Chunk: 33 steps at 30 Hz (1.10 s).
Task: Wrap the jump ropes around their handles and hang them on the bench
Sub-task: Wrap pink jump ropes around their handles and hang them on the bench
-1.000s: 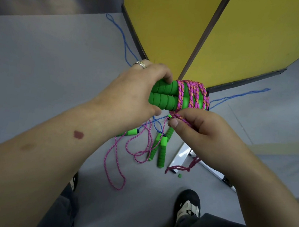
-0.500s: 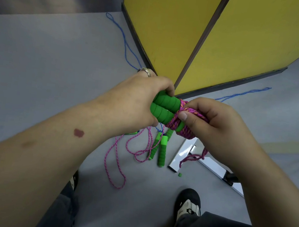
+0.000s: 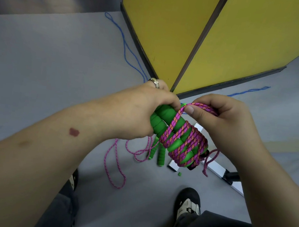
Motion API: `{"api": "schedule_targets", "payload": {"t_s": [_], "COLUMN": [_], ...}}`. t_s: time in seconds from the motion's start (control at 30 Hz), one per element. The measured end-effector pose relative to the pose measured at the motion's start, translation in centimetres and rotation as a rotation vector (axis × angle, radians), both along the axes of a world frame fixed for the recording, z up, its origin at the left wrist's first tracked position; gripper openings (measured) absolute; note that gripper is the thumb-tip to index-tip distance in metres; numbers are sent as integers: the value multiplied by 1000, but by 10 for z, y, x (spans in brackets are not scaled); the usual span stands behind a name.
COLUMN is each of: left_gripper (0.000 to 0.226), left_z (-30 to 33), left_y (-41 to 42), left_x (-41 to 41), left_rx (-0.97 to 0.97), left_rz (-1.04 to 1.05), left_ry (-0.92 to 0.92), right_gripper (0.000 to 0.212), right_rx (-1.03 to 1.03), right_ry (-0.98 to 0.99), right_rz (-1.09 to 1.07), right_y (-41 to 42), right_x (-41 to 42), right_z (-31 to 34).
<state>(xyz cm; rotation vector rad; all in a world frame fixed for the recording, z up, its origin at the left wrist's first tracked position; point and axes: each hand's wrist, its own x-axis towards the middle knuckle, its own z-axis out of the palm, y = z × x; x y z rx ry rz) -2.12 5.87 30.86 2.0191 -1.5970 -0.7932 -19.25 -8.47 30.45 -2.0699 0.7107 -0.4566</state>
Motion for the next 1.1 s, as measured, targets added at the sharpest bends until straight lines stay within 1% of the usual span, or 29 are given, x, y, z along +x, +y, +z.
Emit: {"api": "schedule_targets", "payload": {"t_s": [0.07, 0.13, 0.2, 0.3, 0.47, 0.6, 0.67, 0.7, 0.77, 0.8, 0.83, 0.87, 0.9, 0.97, 1.03, 1.1], "left_gripper": [62, 60, 60, 61, 62, 63, 65, 67, 69, 69, 69, 69, 69, 68, 69, 69], "left_z": [1, 1, 1, 0, 1, 6, 10, 11, 14, 14, 13, 12, 10, 7, 6, 4], "left_y": [1, 2, 2, 3, 3, 5, 5, 5, 4, 4, 3, 2, 2, 0, -1, -2], "left_x": [1, 1, 2, 4, 4, 4, 4, 4, 3, 2, 2, 2, 2, 2, 2, 2], "left_rx": [-31, -62, -90, -129, -125, -134, -154, -174, -224, -248, -266, -277, -283, -284, -280, -283], "left_rz": [8, 24, 53, 78, 73, 66, 84, 99, 140, 160, 177, 197, 222, 264, 298, 321], "left_ry": [43, 73, 81, 71, 100, 185, 269, 326, 426, 456, 471, 476, 474, 451, 434, 432], "right_gripper": [7, 12, 16, 15, 17, 25, 22, 19, 22, 23, 28, 34, 39, 36, 35, 43], "right_rx": [51, 132, 221, 330, 486, 770, 932, 1020, 1222, 1263, 1254, 1187, 1072, 900, 801, 754], "right_ry": [2, 2, 11, 9, 18, 34, 37, 13, -121, -190, -212, -164, -85, 29, 109, 178], "right_rz": [-14, -32, -55, -85, -95, -52, -76, -126, -306, -360, -351, -272, -154, 12, 58, 50], "right_y": [0, 0, -1, 0, 0, -4, -11, -14, -22, -27, -28, -28, -23, -12, -5, 2], "right_x": [1, 2, 2, 3, 2, 0, -5, -8, -15, -17, -16, -14, -10, -3, 1, 6], "right_z": [-2, -3, -4, -5, -5, -2, -6, -10, -24, -32, -35, -35, -32, -23, -19, -18]}}
